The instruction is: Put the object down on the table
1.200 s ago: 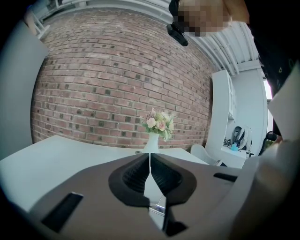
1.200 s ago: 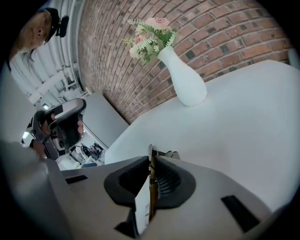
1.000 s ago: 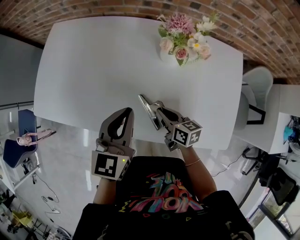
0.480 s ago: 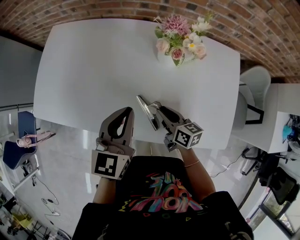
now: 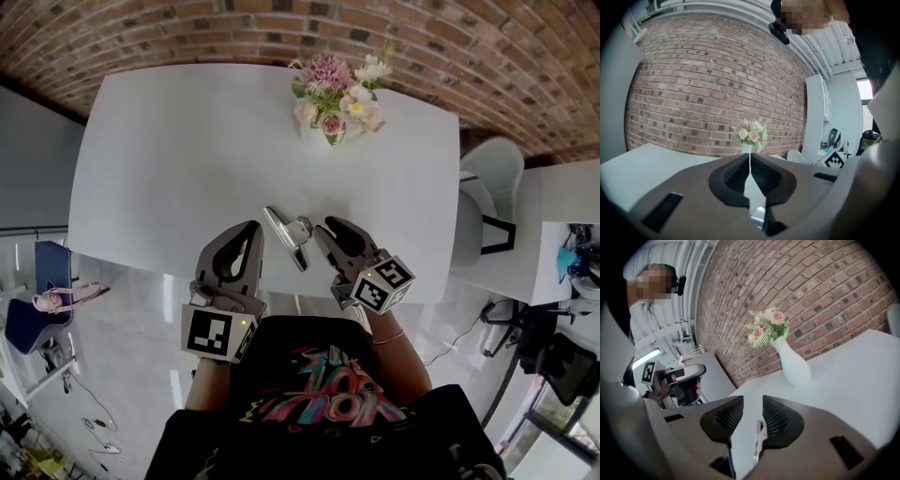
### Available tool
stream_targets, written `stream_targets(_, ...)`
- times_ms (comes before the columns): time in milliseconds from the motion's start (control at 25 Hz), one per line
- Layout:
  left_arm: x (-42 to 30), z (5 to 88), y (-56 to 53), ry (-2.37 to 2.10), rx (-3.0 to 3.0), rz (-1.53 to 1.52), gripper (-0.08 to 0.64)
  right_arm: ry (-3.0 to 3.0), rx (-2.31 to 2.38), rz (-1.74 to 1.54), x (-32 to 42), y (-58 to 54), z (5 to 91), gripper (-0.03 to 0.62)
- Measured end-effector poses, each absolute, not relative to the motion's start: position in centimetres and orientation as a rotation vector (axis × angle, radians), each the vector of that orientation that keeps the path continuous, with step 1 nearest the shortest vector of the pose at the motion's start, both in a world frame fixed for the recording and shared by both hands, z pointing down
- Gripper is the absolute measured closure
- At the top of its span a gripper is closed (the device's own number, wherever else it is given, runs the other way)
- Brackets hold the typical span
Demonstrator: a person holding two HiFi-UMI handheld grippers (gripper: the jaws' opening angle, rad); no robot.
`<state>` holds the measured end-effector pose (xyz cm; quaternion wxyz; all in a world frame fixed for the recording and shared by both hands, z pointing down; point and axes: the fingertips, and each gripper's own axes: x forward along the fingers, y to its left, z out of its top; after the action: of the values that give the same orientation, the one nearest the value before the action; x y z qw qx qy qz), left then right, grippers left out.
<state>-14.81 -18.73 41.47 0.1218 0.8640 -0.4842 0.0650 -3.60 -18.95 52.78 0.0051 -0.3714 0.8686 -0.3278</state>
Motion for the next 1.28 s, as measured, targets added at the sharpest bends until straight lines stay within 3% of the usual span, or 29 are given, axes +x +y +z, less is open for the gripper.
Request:
stream_targets(360, -14.3, 37.1, -18.9, -1.453, 2.600, 0.121, 0.534, 2.797, -1.126, -0.733, -2.5, -19.9, 44.3, 0.468)
stream_targets(840, -15.0, 32.1, -18.0, -1.498, 2.662, 0.017, 0.534, 2.815, -1.139, -0.290, -1.3, -20.0, 32.4, 0.536)
stream_targets(1080, -14.9, 30.5, -18.1, -1.480, 2.713, -0.016, 0.534, 2.932, -1.241, -0.116, -0.9, -19.7, 31.4, 0.570)
stream_targets(1280, -14.7, 30.3, -18.0, -1.484, 2.722, -0.013, 0.534, 2.942, -1.302, -0.156, 0.4, -19.2, 32.8, 0.574)
